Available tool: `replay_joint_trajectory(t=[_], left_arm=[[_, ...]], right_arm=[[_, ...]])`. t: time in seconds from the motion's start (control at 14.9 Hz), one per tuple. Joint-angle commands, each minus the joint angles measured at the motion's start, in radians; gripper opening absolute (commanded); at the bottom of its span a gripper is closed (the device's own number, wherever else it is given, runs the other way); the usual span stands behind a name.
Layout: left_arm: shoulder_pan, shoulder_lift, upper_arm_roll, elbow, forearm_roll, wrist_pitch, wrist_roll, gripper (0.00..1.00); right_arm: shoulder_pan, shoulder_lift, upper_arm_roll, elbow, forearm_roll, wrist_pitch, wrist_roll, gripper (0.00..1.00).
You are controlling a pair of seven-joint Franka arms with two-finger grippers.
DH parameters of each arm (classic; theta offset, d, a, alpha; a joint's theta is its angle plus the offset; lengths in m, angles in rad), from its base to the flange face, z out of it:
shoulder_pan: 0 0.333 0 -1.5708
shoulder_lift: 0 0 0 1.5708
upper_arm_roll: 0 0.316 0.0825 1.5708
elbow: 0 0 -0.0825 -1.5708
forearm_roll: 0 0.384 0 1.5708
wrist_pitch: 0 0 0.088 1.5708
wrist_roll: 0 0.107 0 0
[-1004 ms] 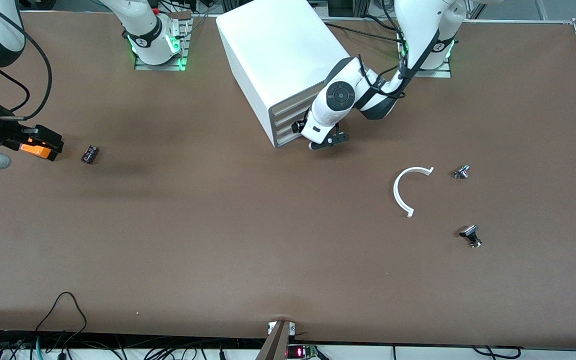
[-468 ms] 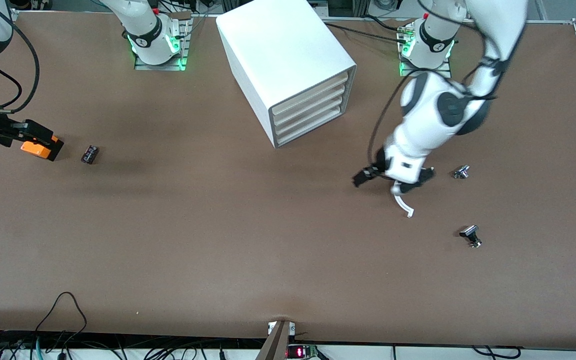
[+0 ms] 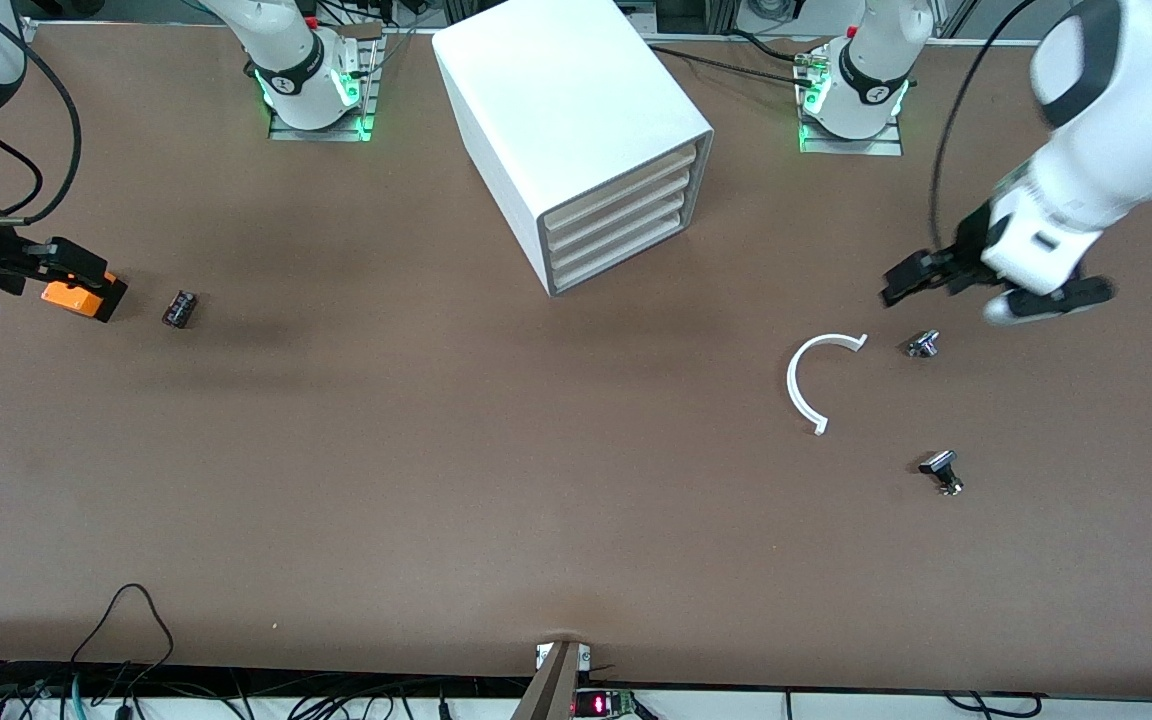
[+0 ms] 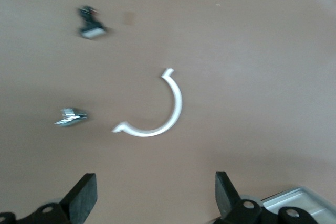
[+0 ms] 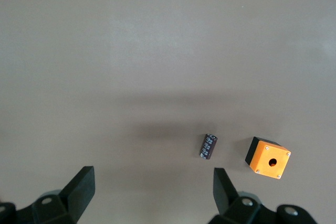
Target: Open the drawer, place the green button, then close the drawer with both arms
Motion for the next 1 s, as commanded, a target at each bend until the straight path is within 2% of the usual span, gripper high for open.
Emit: replay_joint_trajectory(t=[0.0,0.07,0.33,0.6,0.94], left_arm=[[-0.017,0.041,-0.017,0.176,0.126,-0.16,0.019,0.99],[-0.017,0.066,-0.017,0.209,0.132,-0.173,0.019,0.99],[-0.007,0.068,-0.008,0.218,0.134,-0.178,0.033,0.99],[0.02,0.066,-0.005,0.281,0.132,-0.236,0.142,0.99],[0.038,0.103,-0.003,0.28,0.132,-0.233,0.145,0.99]], right_arm=[[-0.005,-0.024,-0.002,-0.021,0.02,-0.005,-0.024,1.0],[-0.005,-0.024,-0.006,-0.021,0.02,-0.003,-0.024,1.0],[-0.005,-0.021,-0.009,-0.021,0.021,0.0,-0.024,1.0],[-0.005,-0.02,-0.009,-0.019,0.027,0.001,-0.024,1.0],[-0.007,-0.02,-0.017,-0.019,0.027,0.004,-0.024,1.0]])
